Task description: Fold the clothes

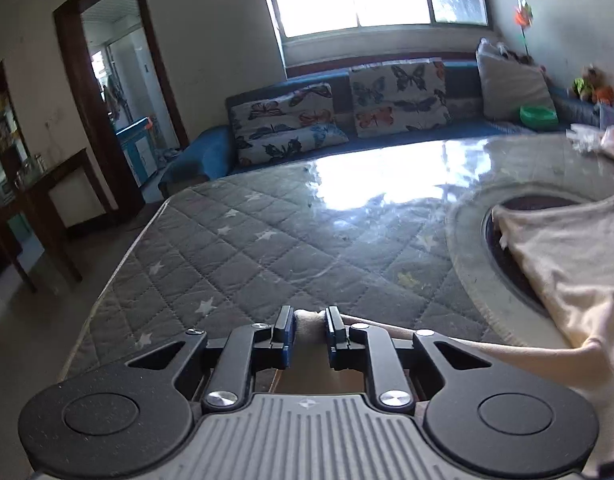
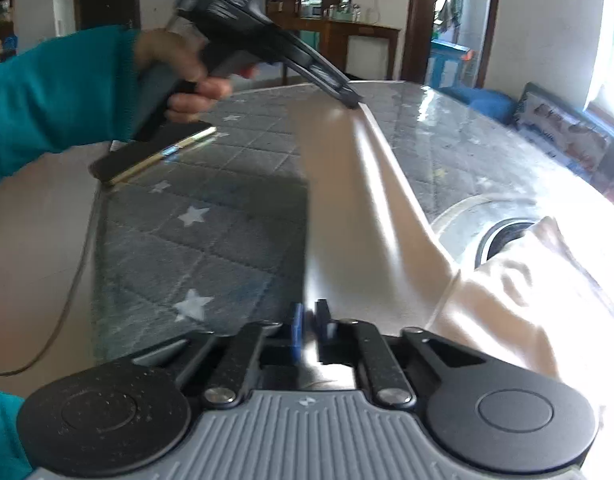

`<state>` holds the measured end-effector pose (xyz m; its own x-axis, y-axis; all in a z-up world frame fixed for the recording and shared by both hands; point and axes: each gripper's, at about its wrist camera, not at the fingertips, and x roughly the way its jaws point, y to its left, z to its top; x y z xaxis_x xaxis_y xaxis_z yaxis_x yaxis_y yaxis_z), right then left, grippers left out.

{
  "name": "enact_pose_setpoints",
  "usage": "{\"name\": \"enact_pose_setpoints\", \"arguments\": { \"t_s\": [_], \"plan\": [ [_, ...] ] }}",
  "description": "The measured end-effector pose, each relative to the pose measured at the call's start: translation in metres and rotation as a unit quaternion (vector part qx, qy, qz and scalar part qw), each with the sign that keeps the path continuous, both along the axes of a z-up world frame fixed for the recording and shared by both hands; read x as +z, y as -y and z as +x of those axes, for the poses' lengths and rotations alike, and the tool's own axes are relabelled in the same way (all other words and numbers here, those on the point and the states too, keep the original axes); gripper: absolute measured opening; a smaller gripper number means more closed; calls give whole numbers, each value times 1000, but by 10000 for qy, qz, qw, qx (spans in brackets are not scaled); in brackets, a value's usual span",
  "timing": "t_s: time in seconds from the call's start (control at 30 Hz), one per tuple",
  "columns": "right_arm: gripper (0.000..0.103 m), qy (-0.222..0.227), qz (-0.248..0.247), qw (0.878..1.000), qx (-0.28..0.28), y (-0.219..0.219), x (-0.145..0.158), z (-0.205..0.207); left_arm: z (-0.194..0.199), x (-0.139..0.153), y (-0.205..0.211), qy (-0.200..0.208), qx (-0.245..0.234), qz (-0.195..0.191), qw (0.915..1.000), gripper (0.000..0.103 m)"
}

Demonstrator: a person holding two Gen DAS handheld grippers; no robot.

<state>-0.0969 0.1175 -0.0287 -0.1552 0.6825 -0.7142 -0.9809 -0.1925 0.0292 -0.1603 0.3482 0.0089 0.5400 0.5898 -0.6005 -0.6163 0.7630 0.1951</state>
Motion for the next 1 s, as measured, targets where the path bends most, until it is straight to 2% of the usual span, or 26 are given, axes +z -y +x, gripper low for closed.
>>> {"name": "enact_pose_setpoints", "arguments": {
  "t_s": [0.07, 0.17, 0.23, 0.27, 0.3, 0.33, 0.37, 0.47, 0.53, 0.57, 0.6, 0.63, 0.67, 0.73, 0.83, 1.0],
  "plan": [
    [1, -249, -112, 9991, 336, 5, 1, -1, -2, -6, -3, -66, 76, -47, 9999, 20],
    [2, -327, -103, 9967, 734, 16, 3, -6, -5, -14, -8, -166, 191, -118, 9996, 25],
    [4, -412, 8, 9973, 610, 20, 8, -4, -7, -20, -11, -232, 267, -165, 9992, 36],
    [10, -401, 65, 9980, 484, 21, 10, -1, -8, -23, -12, -265, 305, -189, 9990, 41],
    [14, -365, 111, 9987, 352, 22, 12, 4, -9, -26, -14, -298, 343, -213, 9987, 52],
    [25, -328, 156, 9991, 220, 24, 14, 8, -9, -29, -15, -331, 381, -236, 9984, 55],
    [32, -292, 201, 9993, 88, 25, 16, 12, -10, -32, -17, -364, 419, -260, 9981, 55],
    [32, -176, 187, 9996, -109, 28, 17, 21, -19, -35, -18, -393, 511, -403, 9971, 59],
    [32, -129, 109, 9998, -115, 31, 14, 21, -26, -37, -18, -263, 529, -504, 9970, 59],
    [32, -108, 70, 9999, -115, 32, 12, 21, -28, -37, -17, -216, 535, -553, 9968, 58],
    [31, -43, 45, 9999, -132, 32, 10, 19, -29, -37, -16, -165, 508, -590, 9968, 48],
    [31, 32, 64, 9999, -138, 33, 8, 16, -30, -37, -15, -108, 420, -650, 9969, 30],
    [29, 95, 73, 9998, -131, 32, 7, 13, -29, -37, -10, -134, 362, -630, 9973, 22],
    [12, 144, 50, 9998, -129, 26, 6, 11, -26, -36, 2, -275, 289, -466, 9981, 9],
    [9, 49, -17, 10000, -74, 32, 6, 13, -34, -34, 14, -448, 306, -309, 9981, 4],
    [9, 61, 48, 9999, 105, 50, 5, 14, -62, -39, 15, -682, 693, -247, 9949, 4]
  ]
}}
